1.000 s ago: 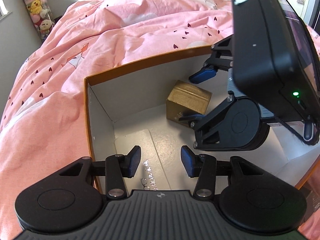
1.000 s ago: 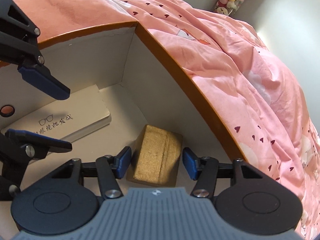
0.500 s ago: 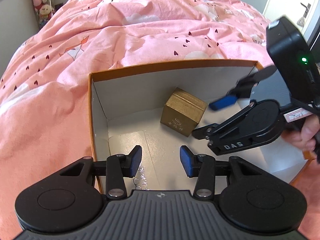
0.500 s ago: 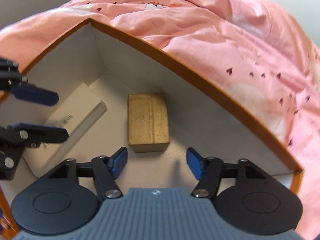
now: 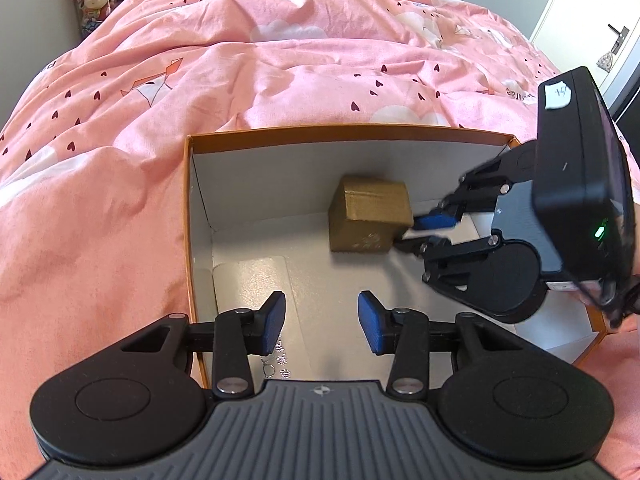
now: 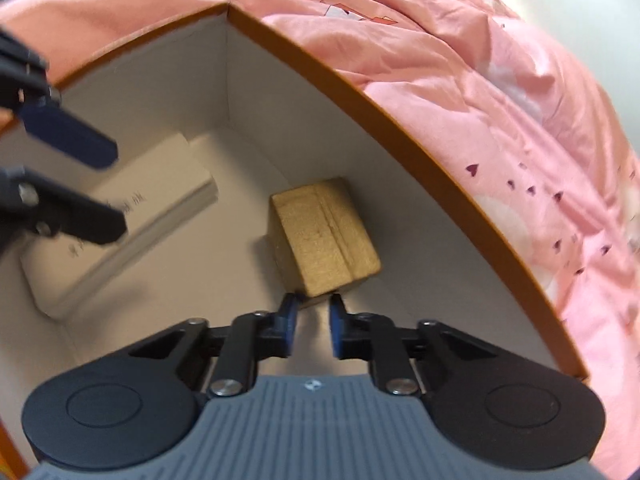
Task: Organize objects
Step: 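Lower the small brown box into the orange box with the right tool, then open the right tool and withdraw both tools from the box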
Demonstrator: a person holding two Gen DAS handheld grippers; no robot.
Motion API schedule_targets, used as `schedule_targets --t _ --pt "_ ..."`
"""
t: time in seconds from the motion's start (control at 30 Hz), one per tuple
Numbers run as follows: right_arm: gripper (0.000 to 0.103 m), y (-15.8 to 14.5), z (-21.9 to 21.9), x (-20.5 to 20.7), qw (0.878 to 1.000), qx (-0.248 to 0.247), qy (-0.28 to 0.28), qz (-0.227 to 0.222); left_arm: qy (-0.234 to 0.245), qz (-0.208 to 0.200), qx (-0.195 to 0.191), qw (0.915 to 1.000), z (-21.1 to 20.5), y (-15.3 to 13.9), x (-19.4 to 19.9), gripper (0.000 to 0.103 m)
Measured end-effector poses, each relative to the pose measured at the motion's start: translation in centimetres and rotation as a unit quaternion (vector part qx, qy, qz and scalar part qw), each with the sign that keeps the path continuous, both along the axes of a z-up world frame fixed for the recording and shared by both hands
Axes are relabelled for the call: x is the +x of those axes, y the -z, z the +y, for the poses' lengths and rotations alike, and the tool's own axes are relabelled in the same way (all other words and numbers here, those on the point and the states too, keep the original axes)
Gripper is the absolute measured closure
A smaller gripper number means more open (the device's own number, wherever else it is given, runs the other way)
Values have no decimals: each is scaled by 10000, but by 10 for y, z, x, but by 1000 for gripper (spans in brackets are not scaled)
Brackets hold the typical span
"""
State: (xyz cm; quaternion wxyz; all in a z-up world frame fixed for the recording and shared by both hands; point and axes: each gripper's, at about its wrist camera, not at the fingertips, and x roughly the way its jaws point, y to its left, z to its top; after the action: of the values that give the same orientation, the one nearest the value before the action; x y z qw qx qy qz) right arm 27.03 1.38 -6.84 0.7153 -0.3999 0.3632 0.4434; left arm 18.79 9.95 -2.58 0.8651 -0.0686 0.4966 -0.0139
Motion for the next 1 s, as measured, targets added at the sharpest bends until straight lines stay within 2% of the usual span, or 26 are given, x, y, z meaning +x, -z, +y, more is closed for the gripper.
schedule_targets --t 0.07,0.2,0.37,0.5,0.63,0.87,1.0 --pt "86 3 0 0 9997 -68 -64 -216 18 0 -14 10000 0 1 1 53" --pt "86 3 5 3 9996 199 -179 105 52 -9 54 10000 -1 2 3 53" --pt "87 4 21 -7 9975 400 -588 29 77 -38 221 9997 1 2 6 54" --pt "98 4 32 -9 9945 598 -859 92 73 -57 169 9998 5 1 8 55" --pt "103 3 44 -8 9913 749 -1058 232 48 -77 180 9998 9 0 8 56" --pt "103 7 55 -17 9861 901 -1364 285 -15 -82 92 9999 16 -1 8 58" --pt "103 6 57 -19 9869 896 -1313 265 -75 -83 36 9999 17 -2 7 58"
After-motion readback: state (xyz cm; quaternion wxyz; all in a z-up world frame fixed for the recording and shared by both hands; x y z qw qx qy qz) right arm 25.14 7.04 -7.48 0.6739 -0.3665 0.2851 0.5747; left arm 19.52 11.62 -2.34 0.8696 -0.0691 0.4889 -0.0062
